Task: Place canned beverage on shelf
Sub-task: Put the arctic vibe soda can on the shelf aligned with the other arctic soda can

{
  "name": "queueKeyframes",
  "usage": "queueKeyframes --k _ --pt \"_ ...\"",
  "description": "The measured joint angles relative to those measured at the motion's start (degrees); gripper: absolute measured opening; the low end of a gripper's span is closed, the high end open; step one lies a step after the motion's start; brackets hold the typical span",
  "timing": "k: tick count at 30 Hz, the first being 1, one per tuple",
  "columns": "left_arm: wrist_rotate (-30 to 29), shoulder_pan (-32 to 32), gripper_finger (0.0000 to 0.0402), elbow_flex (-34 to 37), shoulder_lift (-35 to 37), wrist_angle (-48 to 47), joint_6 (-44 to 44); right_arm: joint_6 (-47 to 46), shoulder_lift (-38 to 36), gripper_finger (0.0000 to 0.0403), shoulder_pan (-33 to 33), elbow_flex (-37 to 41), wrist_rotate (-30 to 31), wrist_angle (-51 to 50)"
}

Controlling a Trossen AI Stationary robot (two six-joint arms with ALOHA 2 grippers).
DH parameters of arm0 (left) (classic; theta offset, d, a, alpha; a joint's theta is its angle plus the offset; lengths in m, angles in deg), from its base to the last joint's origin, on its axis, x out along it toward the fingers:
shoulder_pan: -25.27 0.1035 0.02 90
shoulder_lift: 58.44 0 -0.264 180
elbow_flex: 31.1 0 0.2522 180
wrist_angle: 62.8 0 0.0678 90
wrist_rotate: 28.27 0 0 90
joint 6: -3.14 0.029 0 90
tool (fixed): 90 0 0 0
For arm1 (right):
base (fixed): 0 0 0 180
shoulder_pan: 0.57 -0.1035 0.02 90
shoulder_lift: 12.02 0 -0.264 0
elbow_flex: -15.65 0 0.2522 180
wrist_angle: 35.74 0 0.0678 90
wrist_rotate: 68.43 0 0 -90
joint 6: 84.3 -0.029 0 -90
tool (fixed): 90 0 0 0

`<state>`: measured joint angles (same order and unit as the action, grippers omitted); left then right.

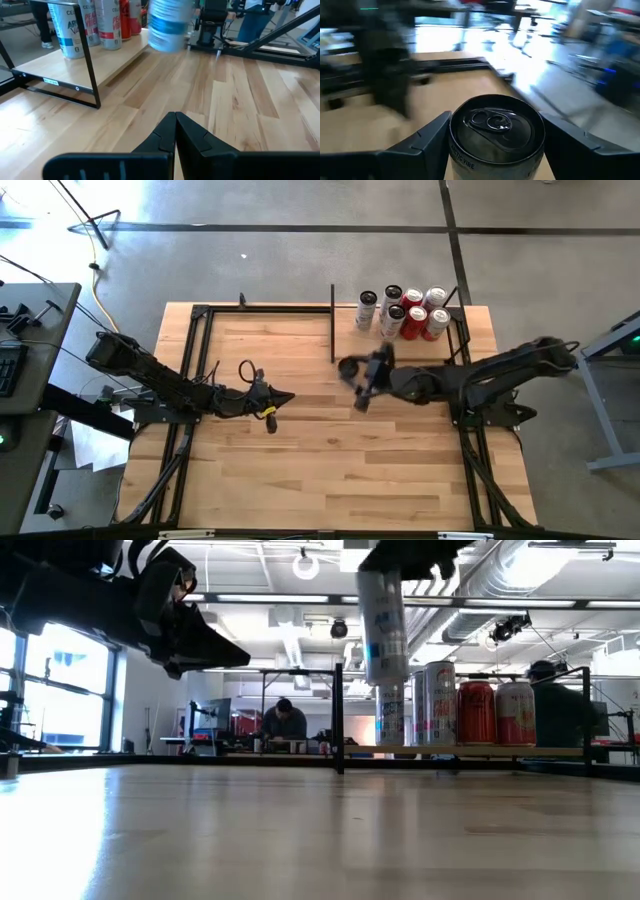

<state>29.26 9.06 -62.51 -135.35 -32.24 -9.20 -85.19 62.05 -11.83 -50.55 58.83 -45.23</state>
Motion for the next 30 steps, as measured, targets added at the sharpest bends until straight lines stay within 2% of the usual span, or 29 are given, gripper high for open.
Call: queueKeyframes --k 3,7,13,19,25,30 --pt "0.0 0.0 0.0001 0.0 0.0 0.2 0.0 -0.6 -2.8 0.0249 3.0 3.0 2.5 0.0" --pt "0.1 0.0 0.0001 0.0 0.0 0.2 -0.2 -0.3 -5.5 0.0249 9.0 10.2 0.9 6.0" --pt "0.2 0.2 0.0001 0.0 0.0 0.1 -0.5 1.1 -7.0 0.0249 21.2 20.1 -7.8 20.6" --pt "0.1 0.5 0.0001 0.0 0.0 0.3 -0.5 -0.8 -6.9 0.0249 31.6 21.2 -16.0 21.7" --pt "0.1 0.5 0.0001 0.0 0.0 0.4 -0.5 -1.7 -6.2 0.0249 34.2 21.2 -18.9 22.5" --pt "0.1 0.5 0.0001 0.0 0.0 0.5 -0.5 -1.7 -3.0 0.0249 34.2 21.2 -18.3 24.0"
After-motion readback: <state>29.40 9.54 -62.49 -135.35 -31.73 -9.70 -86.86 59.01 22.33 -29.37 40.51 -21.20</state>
